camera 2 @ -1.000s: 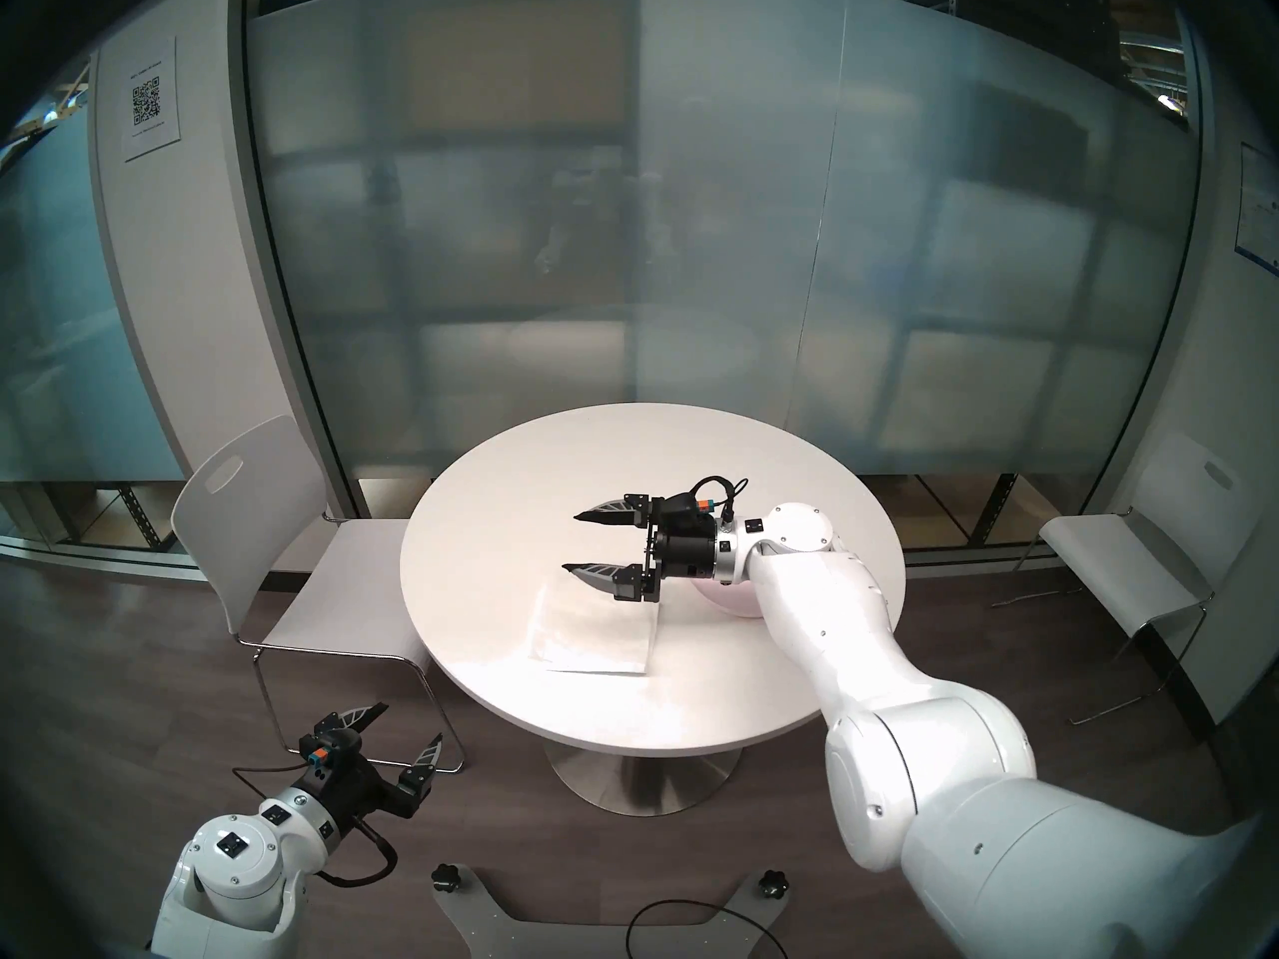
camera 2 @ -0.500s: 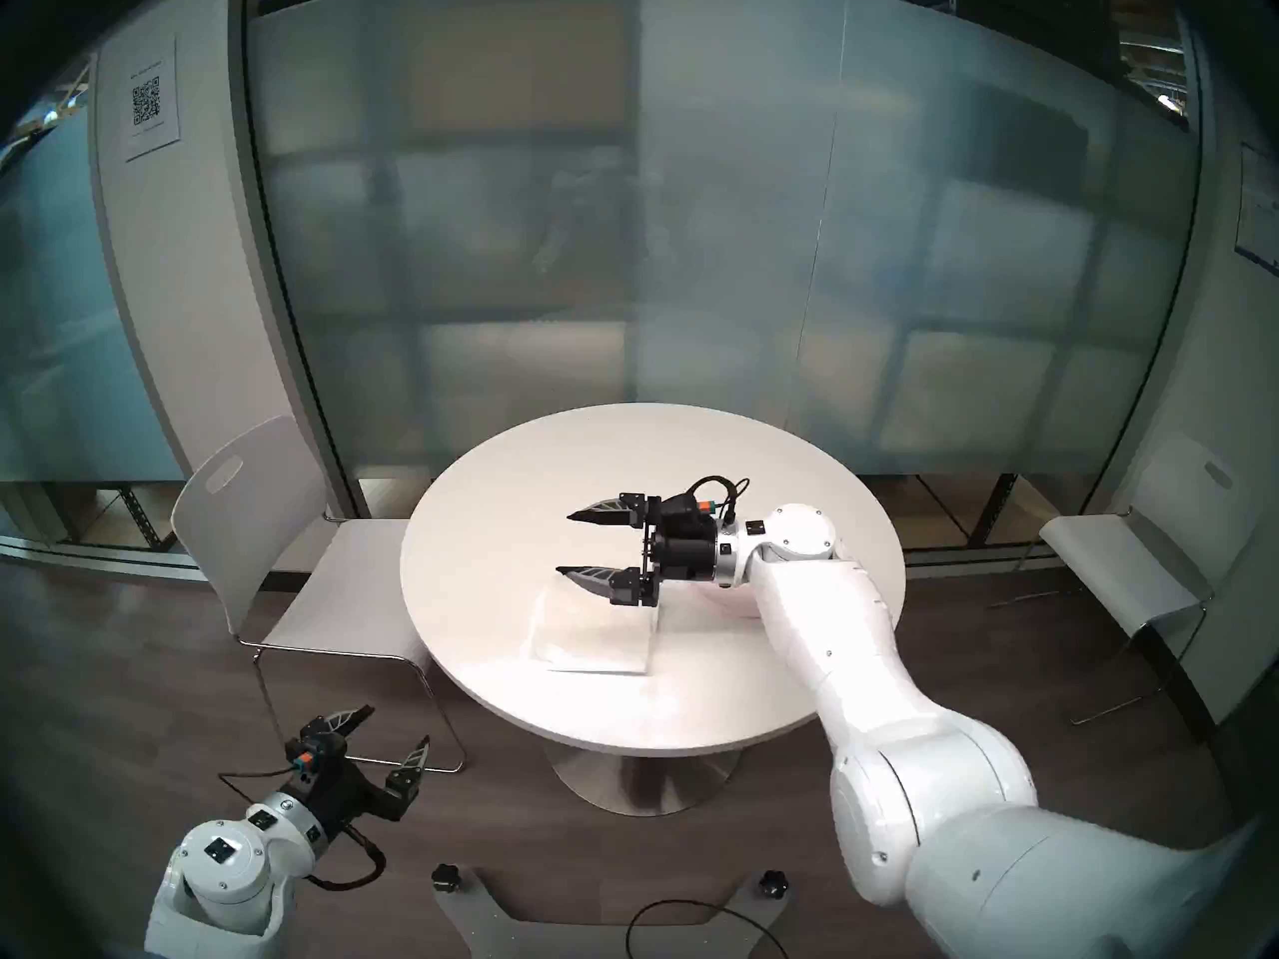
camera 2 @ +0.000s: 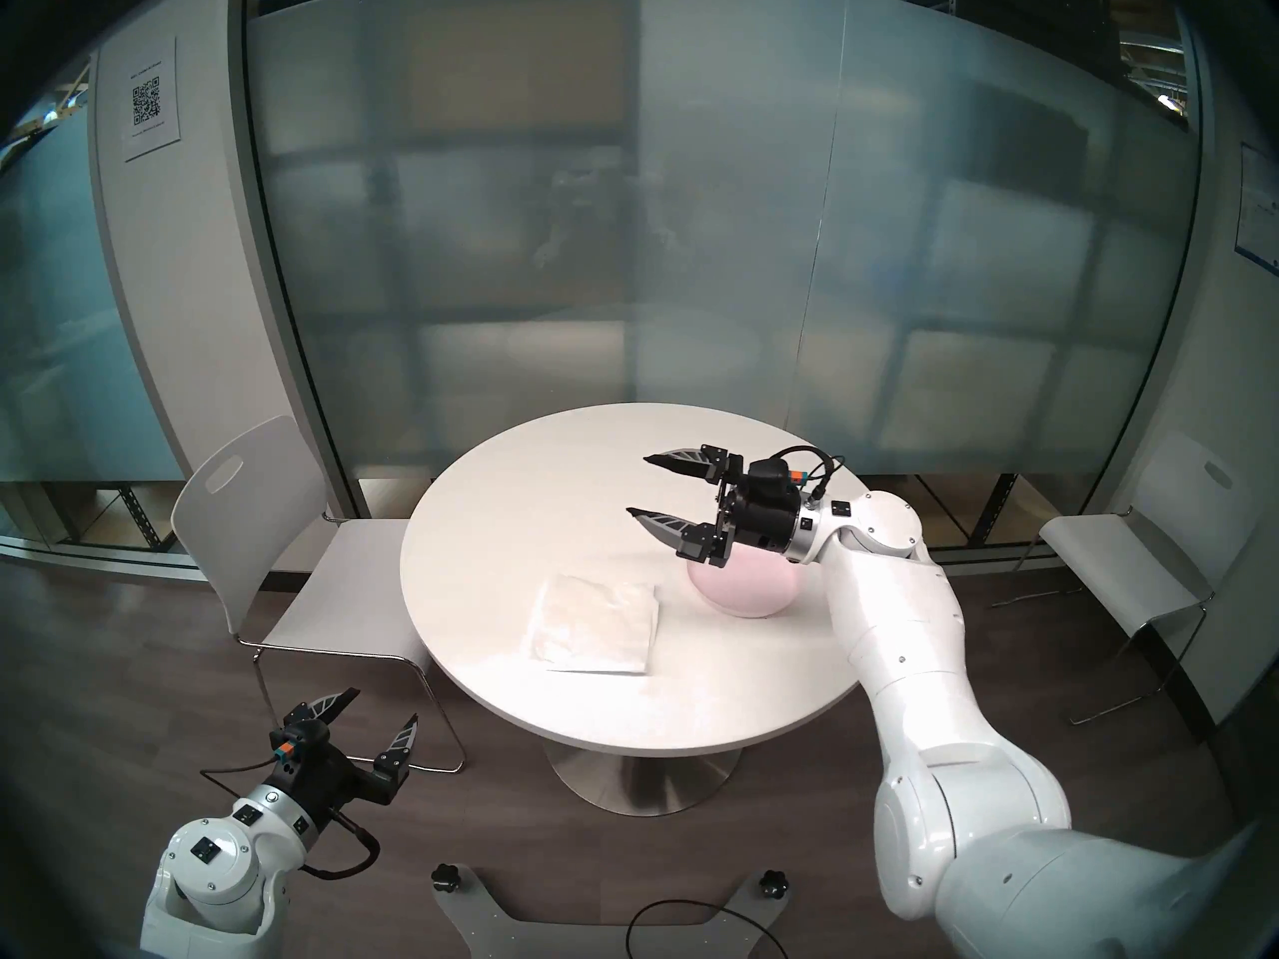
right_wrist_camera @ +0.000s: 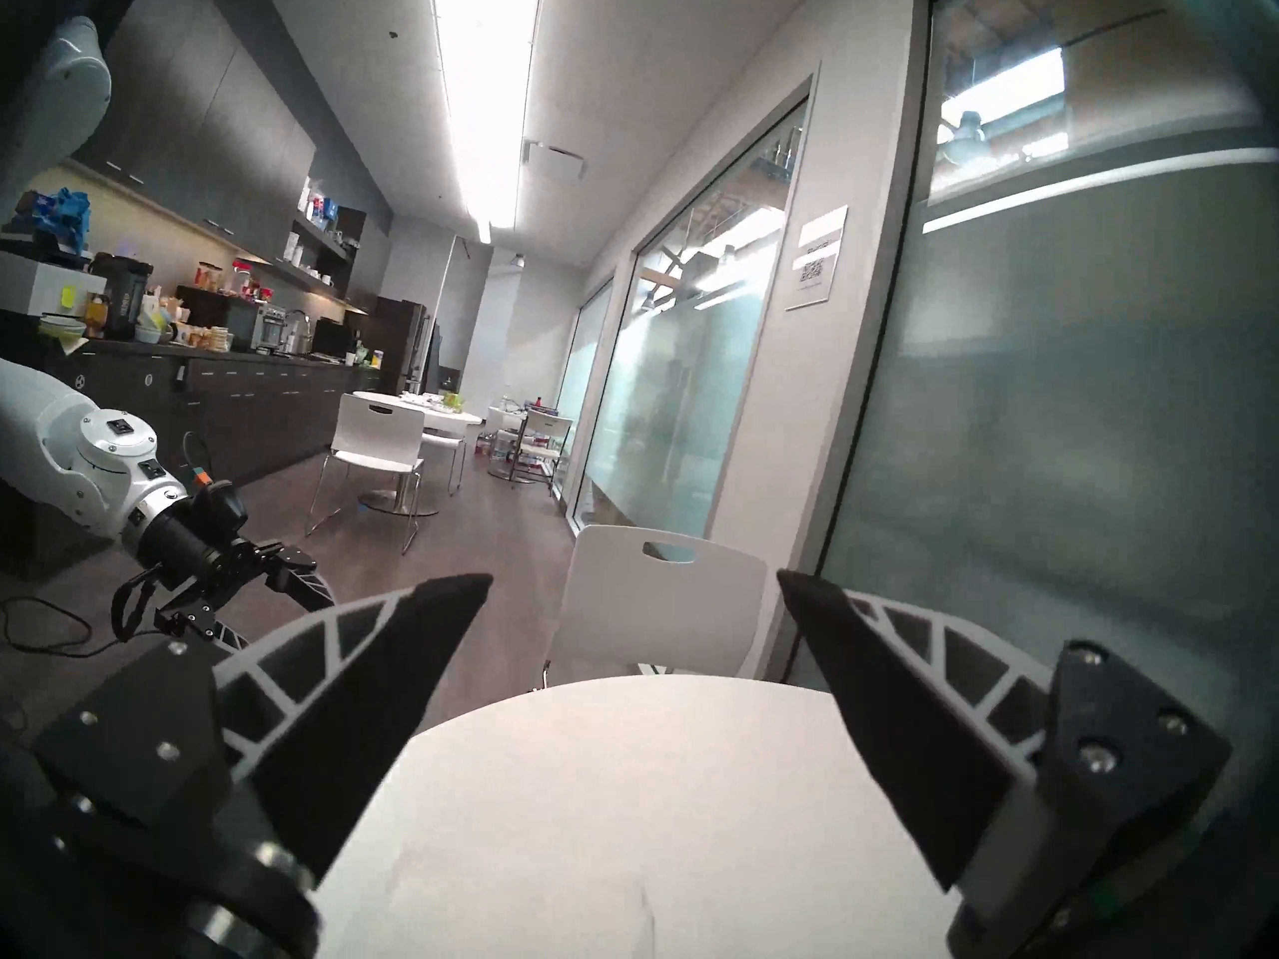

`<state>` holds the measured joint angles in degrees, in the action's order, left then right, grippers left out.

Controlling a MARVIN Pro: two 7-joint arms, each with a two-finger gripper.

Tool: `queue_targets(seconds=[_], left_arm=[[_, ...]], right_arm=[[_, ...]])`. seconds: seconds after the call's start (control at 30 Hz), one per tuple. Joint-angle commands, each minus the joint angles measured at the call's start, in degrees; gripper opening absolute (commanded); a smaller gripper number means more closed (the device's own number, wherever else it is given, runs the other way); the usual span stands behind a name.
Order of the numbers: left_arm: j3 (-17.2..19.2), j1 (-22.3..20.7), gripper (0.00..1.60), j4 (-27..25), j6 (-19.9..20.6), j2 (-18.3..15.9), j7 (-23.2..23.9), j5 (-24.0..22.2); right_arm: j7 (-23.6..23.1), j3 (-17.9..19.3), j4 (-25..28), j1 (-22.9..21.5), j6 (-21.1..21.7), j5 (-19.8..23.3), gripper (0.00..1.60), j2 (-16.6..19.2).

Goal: Fold the napkin in half twice and place it beside the plate

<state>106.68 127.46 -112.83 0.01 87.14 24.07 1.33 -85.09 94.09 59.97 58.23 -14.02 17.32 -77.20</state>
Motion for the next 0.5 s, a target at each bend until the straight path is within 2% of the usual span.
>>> queue_targets(seconds=[0.0, 0.13, 0.47], left_arm=[[0.9, 0.3, 1.6, -3.4, -1.7, 1.6, -0.8, -1.8], [1.5, 0.6, 1.6, -4.4, -2.3, 2.2, -1.3, -2.5], [3.9, 2.4, 1.6, -7.1, -3.8, 4.3, -2.8, -5.1]], right_arm=[[0.3, 5.5, 5.5, 5.1, 1.8, 4.5, 1.6, 1.8], [0.6, 7.8, 6.8, 7.6, 2.7, 5.4, 1.6, 2.4], [1.4, 17.1, 10.5, 16.1, 6.1, 7.8, 1.6, 3.8]])
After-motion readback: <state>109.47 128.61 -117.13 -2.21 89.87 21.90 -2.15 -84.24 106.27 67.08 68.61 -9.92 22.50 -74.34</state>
